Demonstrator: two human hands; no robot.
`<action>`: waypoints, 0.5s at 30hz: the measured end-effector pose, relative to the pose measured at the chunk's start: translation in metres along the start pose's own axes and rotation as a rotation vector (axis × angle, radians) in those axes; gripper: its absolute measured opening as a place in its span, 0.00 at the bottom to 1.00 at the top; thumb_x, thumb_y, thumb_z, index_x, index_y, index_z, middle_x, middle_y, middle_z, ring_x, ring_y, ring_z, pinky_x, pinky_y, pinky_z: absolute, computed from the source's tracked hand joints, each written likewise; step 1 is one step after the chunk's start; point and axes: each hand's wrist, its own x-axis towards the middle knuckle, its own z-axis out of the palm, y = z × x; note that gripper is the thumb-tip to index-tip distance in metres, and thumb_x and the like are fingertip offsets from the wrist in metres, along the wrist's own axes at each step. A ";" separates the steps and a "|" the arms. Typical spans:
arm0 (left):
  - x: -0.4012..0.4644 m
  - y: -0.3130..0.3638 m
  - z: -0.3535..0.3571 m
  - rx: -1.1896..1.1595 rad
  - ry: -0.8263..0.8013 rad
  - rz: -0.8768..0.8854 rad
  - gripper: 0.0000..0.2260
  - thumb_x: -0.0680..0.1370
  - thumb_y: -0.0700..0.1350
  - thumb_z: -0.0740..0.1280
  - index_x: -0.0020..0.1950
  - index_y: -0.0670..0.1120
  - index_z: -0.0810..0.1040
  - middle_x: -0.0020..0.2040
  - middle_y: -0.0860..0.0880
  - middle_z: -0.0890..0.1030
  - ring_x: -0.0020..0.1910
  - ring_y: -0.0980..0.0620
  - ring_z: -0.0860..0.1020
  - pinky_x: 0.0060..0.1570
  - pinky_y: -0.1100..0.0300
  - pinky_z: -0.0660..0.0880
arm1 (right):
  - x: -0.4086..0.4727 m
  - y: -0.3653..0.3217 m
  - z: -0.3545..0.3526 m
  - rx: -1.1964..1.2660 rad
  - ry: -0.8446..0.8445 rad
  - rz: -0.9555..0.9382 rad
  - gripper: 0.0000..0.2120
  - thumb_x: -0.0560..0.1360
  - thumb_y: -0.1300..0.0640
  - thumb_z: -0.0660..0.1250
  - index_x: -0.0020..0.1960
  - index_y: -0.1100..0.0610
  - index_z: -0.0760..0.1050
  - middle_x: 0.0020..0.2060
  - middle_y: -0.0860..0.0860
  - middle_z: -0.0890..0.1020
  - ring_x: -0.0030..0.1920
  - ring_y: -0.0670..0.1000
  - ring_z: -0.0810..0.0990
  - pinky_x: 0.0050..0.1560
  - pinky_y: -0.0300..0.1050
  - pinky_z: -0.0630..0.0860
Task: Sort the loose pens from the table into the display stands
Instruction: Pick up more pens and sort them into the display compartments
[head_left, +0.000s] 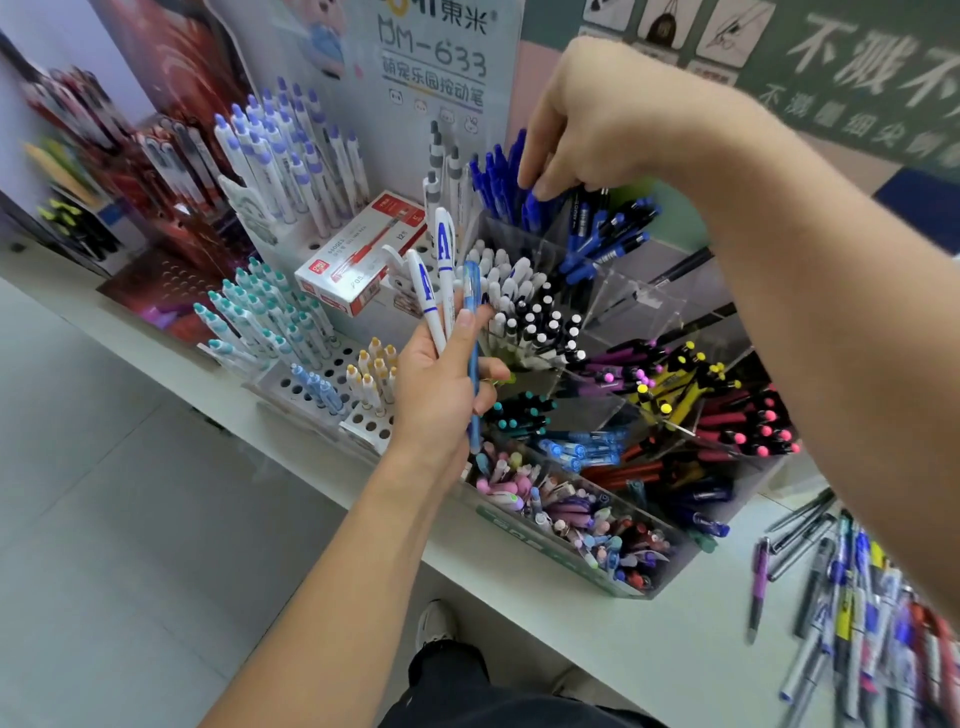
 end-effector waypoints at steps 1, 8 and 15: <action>0.001 0.001 0.000 -0.002 -0.003 0.004 0.07 0.85 0.44 0.61 0.59 0.50 0.76 0.62 0.46 0.82 0.28 0.57 0.75 0.21 0.69 0.66 | 0.001 -0.001 0.002 -0.026 0.013 0.000 0.06 0.73 0.61 0.76 0.49 0.56 0.86 0.41 0.50 0.85 0.41 0.49 0.82 0.45 0.43 0.78; -0.005 0.006 -0.020 0.096 -0.102 0.042 0.06 0.84 0.43 0.62 0.54 0.45 0.78 0.45 0.48 0.82 0.24 0.58 0.69 0.20 0.68 0.62 | -0.016 0.006 0.007 0.062 0.069 -0.029 0.11 0.79 0.58 0.69 0.60 0.58 0.83 0.49 0.50 0.84 0.42 0.51 0.81 0.46 0.42 0.77; -0.020 0.008 -0.028 0.211 -0.430 -0.043 0.07 0.78 0.48 0.64 0.49 0.47 0.80 0.36 0.48 0.77 0.24 0.57 0.64 0.22 0.67 0.60 | -0.071 0.003 0.073 0.812 -0.143 0.032 0.14 0.77 0.51 0.72 0.47 0.63 0.83 0.30 0.52 0.82 0.26 0.44 0.75 0.27 0.35 0.72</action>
